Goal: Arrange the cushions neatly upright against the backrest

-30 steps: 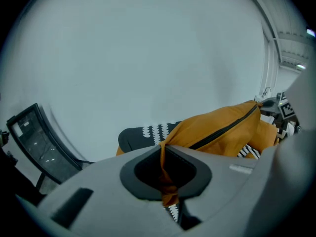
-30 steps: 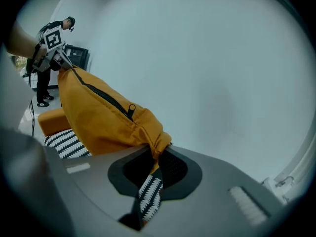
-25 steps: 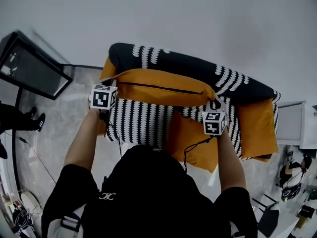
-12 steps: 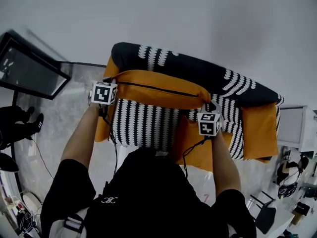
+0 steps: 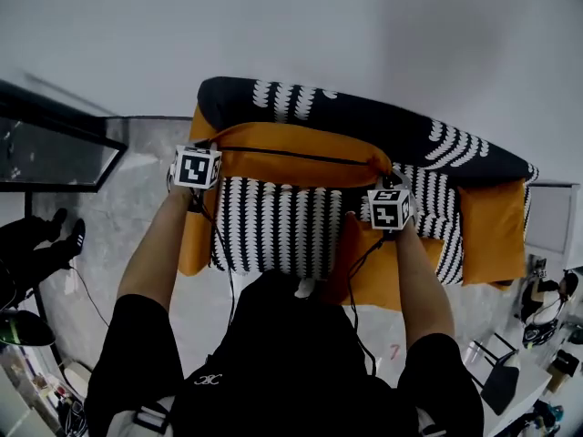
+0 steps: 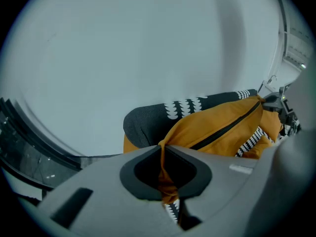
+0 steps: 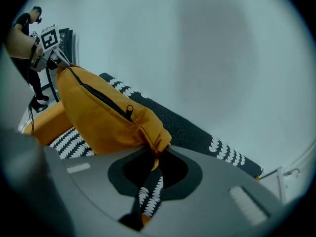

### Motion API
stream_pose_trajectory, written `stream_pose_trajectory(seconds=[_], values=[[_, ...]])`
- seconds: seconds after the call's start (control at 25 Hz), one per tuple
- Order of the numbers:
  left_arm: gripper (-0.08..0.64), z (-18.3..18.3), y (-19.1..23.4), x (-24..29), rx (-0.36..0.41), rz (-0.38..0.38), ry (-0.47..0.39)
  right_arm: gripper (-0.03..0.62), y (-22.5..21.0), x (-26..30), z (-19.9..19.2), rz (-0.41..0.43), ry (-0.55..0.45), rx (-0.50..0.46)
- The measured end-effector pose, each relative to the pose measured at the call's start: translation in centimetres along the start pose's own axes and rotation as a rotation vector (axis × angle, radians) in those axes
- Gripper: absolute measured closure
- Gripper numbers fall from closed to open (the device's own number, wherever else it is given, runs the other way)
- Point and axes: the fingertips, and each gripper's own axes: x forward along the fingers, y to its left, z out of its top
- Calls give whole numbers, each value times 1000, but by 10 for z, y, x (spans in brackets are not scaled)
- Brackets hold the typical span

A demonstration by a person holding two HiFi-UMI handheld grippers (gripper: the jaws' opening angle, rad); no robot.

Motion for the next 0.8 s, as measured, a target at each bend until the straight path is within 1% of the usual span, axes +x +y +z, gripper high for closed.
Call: stream_pose_trajectory(seconds=[0.28,0.48,0.64,0.8], values=[[540,12,12,52,34,1,56,557,-4,58,14,3,43,11],[540,34,22,83,52,3,47,557,-14,89,32,-10,39,-7],[538,50,30,104,69,19,34,554,-16,108,39,-27,50,-23],[538,57,36,122,68,15,25,554,-12,123,42,-25,60,-22]])
